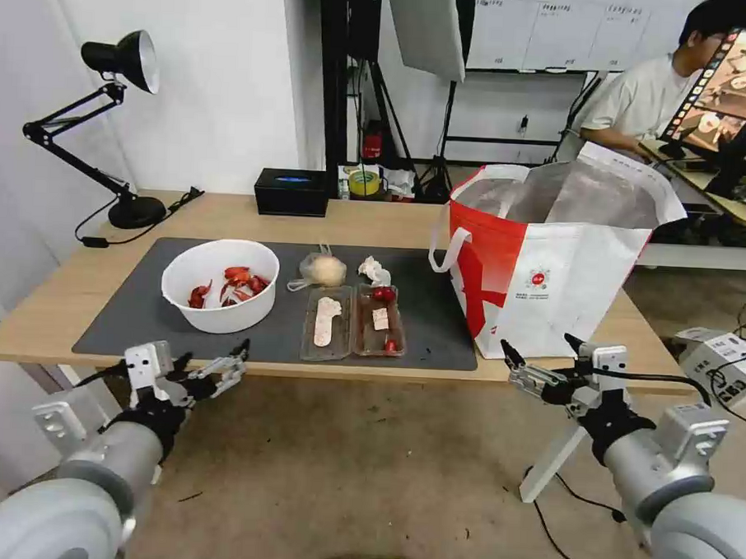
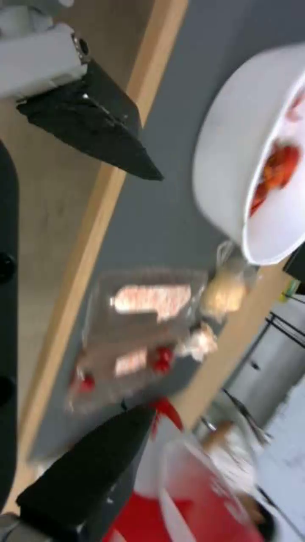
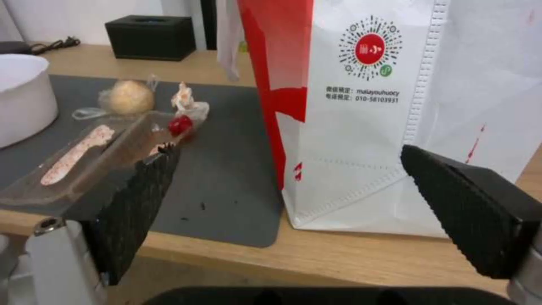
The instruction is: Pick up the trash from the table and place it into the takeout bag.
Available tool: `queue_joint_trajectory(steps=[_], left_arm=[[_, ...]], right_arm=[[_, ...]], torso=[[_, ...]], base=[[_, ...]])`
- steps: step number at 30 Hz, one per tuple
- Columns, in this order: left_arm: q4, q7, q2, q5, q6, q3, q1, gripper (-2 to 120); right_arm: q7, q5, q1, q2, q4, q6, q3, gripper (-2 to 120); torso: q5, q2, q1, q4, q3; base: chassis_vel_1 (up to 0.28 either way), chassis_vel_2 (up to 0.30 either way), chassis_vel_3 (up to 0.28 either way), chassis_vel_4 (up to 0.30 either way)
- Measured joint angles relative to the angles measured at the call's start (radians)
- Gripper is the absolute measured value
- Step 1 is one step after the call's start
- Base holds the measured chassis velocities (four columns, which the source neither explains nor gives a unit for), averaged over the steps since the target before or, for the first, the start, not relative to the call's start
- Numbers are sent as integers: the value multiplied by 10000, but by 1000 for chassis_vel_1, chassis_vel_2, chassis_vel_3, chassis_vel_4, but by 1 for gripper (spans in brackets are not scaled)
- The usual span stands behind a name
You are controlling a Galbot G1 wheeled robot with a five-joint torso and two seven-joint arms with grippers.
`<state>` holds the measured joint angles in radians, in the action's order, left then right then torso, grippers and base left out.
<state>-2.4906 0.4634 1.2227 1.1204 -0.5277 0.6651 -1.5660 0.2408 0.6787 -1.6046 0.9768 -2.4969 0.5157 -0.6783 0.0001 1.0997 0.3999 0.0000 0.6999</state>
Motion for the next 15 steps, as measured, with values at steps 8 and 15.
queue_joint_trajectory(steps=[8,15], left_arm=[[116,1489,817,1828,1486,-900,160,100],[63,2314,1534,2428,2611,-1725,94,100]], right_arm=[[-8,-21,84,-70,114,-169,149,100],[-14,-44,316,-167,300,-231,450,100]], torso=[[0,0,0,1,0],[1,0,0,3,0]], base=[[0,0,0,0],[0,0,0,0]])
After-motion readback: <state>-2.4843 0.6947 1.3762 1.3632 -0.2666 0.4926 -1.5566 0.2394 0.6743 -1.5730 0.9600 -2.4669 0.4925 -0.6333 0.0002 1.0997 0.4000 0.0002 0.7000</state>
